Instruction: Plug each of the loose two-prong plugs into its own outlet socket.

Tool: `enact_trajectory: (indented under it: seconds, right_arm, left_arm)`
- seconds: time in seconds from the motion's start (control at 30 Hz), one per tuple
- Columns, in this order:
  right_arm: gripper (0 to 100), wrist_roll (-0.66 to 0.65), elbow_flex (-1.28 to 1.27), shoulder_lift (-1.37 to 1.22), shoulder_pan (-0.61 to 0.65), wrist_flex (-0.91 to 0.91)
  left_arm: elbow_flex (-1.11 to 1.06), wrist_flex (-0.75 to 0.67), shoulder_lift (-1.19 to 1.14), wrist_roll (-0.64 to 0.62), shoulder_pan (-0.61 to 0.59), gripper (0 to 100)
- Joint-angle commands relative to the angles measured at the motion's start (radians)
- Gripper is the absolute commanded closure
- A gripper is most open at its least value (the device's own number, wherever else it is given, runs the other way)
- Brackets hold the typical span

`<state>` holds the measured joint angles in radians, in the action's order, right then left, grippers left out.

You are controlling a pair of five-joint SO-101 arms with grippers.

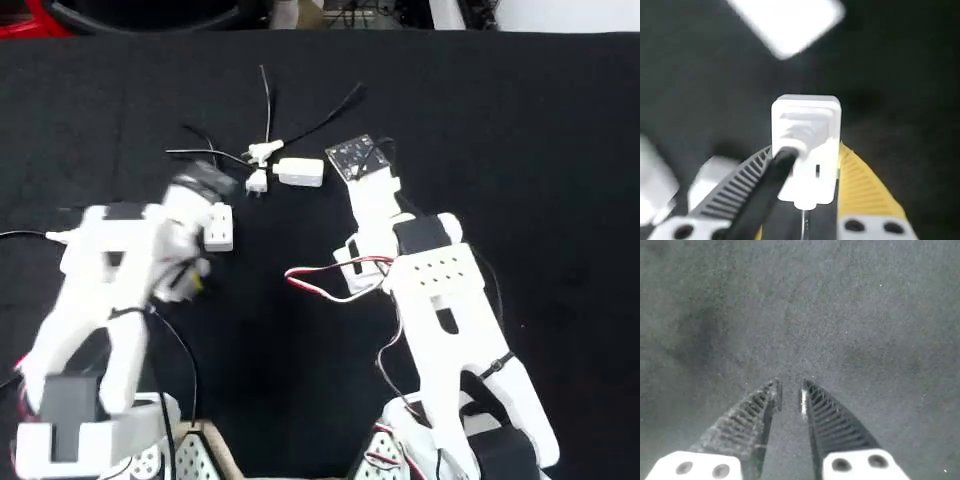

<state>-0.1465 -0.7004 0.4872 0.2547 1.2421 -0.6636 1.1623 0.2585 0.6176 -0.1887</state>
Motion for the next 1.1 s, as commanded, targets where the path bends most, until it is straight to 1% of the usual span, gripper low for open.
enact_trajectory:
  seconds: [0.0, 0.1, 0.17, 0.23, 0.3, 0.4, 0.47, 0.5, 0.6, 0.73, 0.8, 0.87, 0.9, 0.93, 0.97, 1.0, 1.07]
  right_arm:
    - [93.9, 0.009, 0.005, -0.001, -0.015, -0.018]
    - [93.9, 0.009, 0.004, -0.001, -0.012, -0.023]
    - [93.9, 0.009, 0.004, -0.001, -0.012, -0.023]
    - [93.9, 0.009, 0.004, -0.001, -0.012, -0.023]
    - [93.9, 0.009, 0.004, -0.001, -0.012, -0.023]
    - [93.9, 0.009, 0.002, -0.001, -0.012, -0.023]
    - [93.9, 0.009, 0.002, -0.001, -0.012, -0.023]
    - [93.9, 0.009, 0.002, -0.001, -0.012, -0.023]
    - [93.9, 0.009, 0.002, -0.001, -0.012, -0.023]
    - [93.9, 0.009, 0.002, -0.002, -0.012, -0.023]
    - [93.9, 0.009, 0.002, -0.002, -0.012, -0.023]
    - [93.9, 0.009, 0.002, -0.002, -0.012, -0.023]
    - [93.9, 0.009, 0.002, -0.002, -0.012, -0.023]
    - [93.9, 0.009, 0.002, -0.002, -0.012, -0.023]
    - [93.9, 0.009, 0.002, -0.002, -0.012, -0.023]
    - [93.9, 0.009, 0.002, -0.002, -0.012, -0.023]
    - [93.9, 0.009, 0.002, -0.002, -0.012, -0.021]
  left_arm:
    - [0.111, 0.04, 0.12, 0.061, -0.222, 97]
    - [0.157, 0.038, 0.112, 0.114, -0.337, 97]
    - [0.165, 0.009, 0.08, 0.114, -0.374, 97]
    - [0.163, -0.038, 0.026, 0.11, -0.384, 96]
    - [0.171, -0.094, -0.046, 0.1, -0.395, 91]
    - [0.213, -0.138, -0.137, 0.006, -0.432, 77]
    - [0.268, -0.092, -0.167, 0.008, -0.444, 68]
    - [0.295, -0.046, -0.17, 0.015, -0.444, 65]
    - [0.383, 0.126, -0.14, 0.02, -0.432, 65]
    - [0.479, 0.373, -0.021, 0.012, -0.352, 67]
    - [0.49, 0.445, 0.058, -0.041, -0.274, 67]
    - [0.478, 0.468, 0.144, -0.098, -0.168, 67]
    - [0.449, 0.462, 0.186, -0.121, -0.105, 67]
    - [0.406, 0.427, 0.216, -0.143, -0.03, 67]
    - [0.343, 0.359, 0.247, -0.172, 0.042, 67]
    - [0.272, 0.265, 0.265, -0.215, 0.108, 67]
    - [0.134, 0.049, 0.272, -0.313, 0.194, 66]
